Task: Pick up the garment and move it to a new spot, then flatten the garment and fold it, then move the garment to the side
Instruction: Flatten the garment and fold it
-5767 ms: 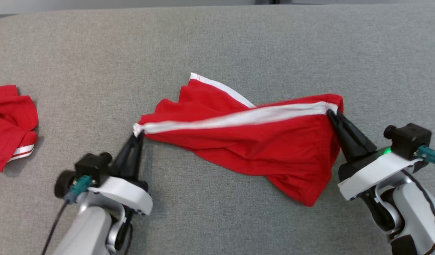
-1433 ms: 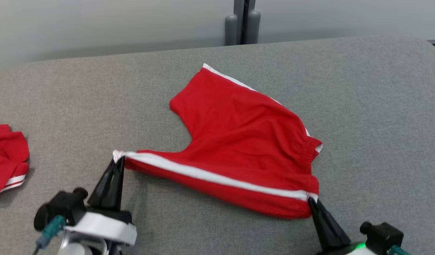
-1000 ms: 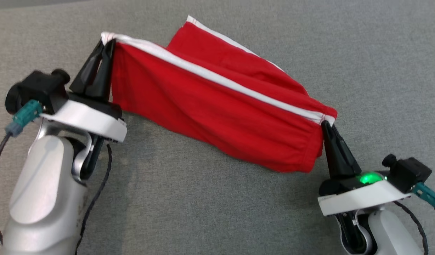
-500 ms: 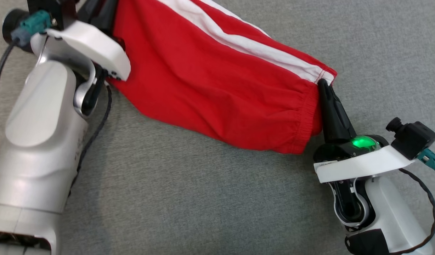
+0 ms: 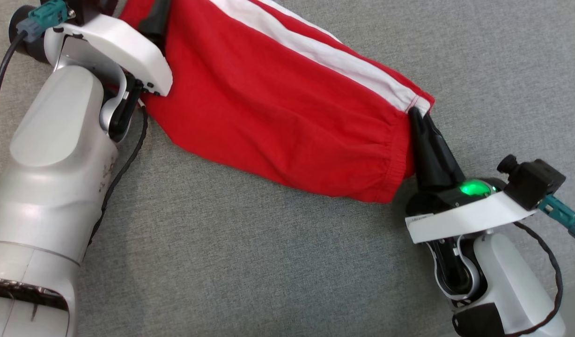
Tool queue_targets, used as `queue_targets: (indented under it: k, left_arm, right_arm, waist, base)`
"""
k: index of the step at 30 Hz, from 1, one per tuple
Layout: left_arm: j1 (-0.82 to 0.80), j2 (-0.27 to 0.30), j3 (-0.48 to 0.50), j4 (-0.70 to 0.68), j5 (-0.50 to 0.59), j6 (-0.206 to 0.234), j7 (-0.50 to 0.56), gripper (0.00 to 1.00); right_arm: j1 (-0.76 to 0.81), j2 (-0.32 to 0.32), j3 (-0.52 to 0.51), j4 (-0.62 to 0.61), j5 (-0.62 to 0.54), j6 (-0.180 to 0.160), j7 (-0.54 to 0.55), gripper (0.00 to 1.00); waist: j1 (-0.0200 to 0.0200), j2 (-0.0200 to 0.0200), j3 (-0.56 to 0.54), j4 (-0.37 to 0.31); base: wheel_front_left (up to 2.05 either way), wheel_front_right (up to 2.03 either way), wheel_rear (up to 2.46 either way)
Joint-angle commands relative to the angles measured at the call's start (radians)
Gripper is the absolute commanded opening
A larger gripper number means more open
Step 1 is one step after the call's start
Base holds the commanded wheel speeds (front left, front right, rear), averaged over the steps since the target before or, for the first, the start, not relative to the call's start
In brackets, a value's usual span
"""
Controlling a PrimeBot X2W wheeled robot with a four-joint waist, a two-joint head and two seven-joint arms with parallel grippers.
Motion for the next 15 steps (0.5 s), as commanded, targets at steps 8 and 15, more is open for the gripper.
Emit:
queue_targets:
  k: [8,15]
  left_arm:
    - [0.136,0.060,0.054,-0.074,0.015,0.050,-0.056,1.00]
    - [0.370,0.102,0.168,-0.376,0.080,0.137,-0.056,1.00]
  right_arm:
    - [0.067,-0.009,-0.076,-0.029,-0.203,0.000,0.000,1.00]
    - [0.117,-0.009,-0.176,-0.086,-0.330,0.000,0.000,1.00]
  waist:
    - [0.0000,0.0000,-0.059,0.026]
    - [0.0000,0.0000,-0.109,0.060]
  base:
    - [0.00,0.00,0.00]
    - [0.00,0.00,0.00]
